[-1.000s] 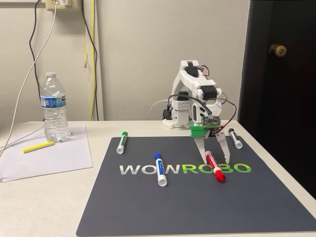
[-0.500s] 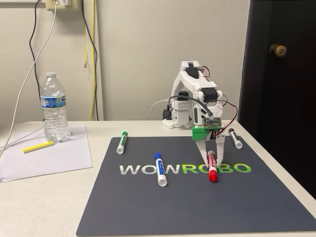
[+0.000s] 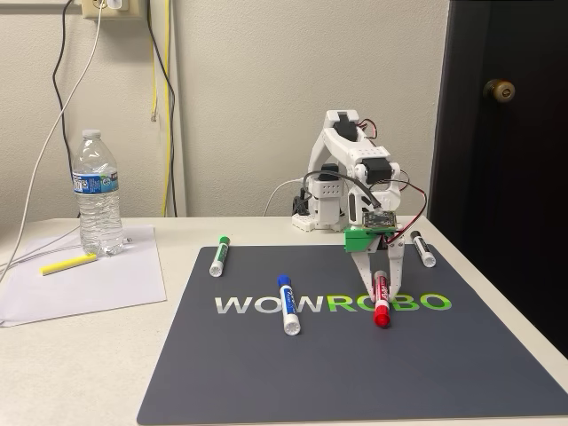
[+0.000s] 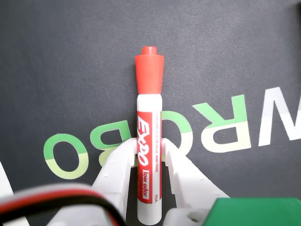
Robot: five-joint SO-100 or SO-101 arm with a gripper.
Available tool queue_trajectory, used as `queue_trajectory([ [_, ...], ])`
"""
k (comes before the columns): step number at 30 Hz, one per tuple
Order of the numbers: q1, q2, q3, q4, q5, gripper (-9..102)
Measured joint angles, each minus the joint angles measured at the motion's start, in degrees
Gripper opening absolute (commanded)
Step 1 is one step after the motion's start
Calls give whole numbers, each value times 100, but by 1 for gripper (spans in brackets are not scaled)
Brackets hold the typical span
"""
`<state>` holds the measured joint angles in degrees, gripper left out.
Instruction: Pick up the red marker.
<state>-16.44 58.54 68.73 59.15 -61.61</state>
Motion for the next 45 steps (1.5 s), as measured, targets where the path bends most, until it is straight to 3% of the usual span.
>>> queue_trajectory([
  [7,-229,431,18,396,870,4],
  [21,-211,2830,9,967,3296,4],
  [37,237,2918,9,1055,3384,4],
  [45,246,2531,18,694,3050,4],
])
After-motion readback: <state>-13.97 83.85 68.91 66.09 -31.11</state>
